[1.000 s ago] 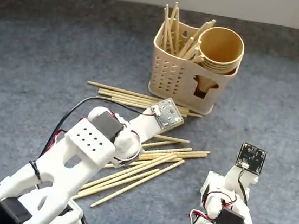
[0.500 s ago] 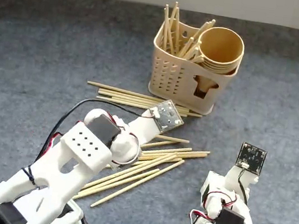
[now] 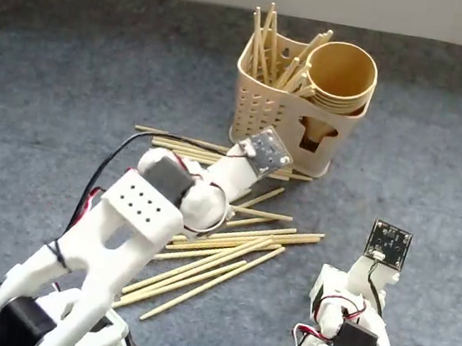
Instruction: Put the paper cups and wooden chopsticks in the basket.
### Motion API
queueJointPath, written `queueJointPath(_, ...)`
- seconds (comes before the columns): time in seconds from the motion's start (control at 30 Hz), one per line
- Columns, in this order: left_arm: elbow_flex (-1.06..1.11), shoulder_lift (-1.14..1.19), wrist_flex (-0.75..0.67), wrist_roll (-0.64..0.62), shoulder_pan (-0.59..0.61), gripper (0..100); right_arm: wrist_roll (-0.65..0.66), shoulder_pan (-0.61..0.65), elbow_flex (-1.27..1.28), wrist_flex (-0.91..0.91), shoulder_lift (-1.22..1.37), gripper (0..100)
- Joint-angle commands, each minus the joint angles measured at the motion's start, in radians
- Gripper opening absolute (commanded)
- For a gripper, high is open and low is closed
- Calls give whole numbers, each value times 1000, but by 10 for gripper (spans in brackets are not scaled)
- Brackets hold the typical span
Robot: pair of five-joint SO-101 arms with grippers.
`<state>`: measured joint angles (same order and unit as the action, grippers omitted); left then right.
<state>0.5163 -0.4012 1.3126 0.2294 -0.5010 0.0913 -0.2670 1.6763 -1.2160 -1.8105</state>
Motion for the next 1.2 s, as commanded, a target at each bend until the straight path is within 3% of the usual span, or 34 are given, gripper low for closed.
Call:
queueJointPath(0.0,-67,147,0,12,-4,95,0,-12,153,-5,-5,5)
queueJointPath(0.2,-94,328,-52,-68,-47,95,0,-12,153,-5,-5,5)
queueJointPath(0.53,-79,440,-161,-166,-185,95,0,-12,153,-5,-5,5)
queueJointPath(1.17,-45,513,-199,-166,-225,82,0,-12,153,-5,-5,5)
